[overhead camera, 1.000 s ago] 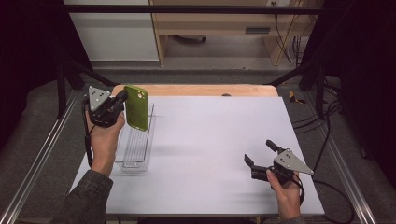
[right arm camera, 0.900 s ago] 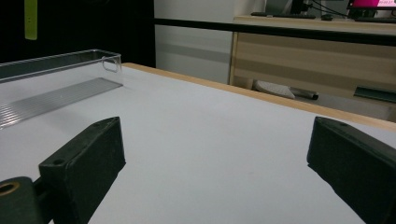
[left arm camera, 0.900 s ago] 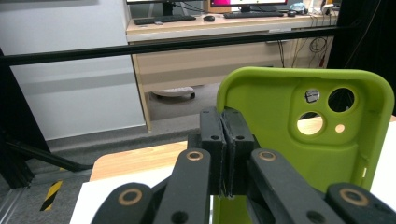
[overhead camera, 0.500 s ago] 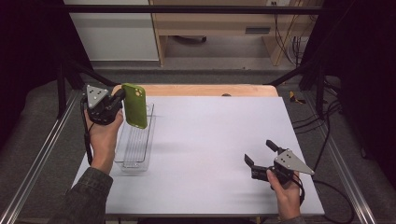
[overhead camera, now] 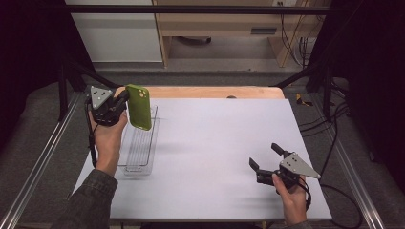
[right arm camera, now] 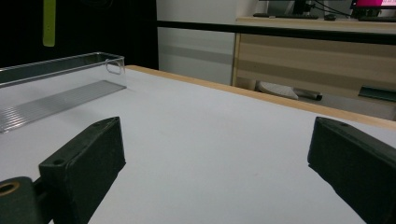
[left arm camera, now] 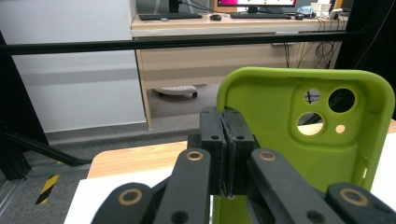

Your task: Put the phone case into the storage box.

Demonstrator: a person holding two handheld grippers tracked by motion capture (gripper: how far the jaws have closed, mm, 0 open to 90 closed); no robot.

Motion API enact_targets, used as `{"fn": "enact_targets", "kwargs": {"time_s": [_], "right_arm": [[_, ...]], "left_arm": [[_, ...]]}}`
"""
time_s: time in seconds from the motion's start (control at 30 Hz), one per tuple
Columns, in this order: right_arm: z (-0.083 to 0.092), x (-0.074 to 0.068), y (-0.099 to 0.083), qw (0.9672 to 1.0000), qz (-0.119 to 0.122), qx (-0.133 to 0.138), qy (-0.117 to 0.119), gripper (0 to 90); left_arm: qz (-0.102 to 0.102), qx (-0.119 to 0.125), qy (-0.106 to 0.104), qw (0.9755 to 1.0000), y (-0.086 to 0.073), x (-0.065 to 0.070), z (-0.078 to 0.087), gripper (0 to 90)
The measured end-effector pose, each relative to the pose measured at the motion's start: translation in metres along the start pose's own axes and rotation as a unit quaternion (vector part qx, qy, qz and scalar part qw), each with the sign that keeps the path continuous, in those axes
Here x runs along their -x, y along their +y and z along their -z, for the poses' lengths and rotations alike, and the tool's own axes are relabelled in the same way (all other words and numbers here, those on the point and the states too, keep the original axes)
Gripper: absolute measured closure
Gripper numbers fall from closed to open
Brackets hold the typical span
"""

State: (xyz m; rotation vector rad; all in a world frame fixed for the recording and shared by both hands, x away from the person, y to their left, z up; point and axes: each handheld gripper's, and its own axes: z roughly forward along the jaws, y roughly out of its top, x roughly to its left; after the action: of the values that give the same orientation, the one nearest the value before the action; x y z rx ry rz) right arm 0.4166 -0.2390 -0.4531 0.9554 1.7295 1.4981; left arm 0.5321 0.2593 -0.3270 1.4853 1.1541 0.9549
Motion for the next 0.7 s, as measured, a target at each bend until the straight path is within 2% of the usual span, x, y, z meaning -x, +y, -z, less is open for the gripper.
{"fn": "enact_targets", "kwargs": {"time_s": [0.4,0.7], "right_arm": [[-0.0009,-0.0008,-0.0001,1.0000,0.001,0.002,0.001,3.9],[-0.0014,-0.0028,0.0012,0.9999,0.002,0.009,0.007,4.3]], "left_arm": [[0.003,-0.002,0.011,0.9999,0.0048,-0.0080,-0.0052,87.6],[0.006,-0.005,0.013,0.9999,0.0040,-0.0088,-0.0093,87.6]]}}
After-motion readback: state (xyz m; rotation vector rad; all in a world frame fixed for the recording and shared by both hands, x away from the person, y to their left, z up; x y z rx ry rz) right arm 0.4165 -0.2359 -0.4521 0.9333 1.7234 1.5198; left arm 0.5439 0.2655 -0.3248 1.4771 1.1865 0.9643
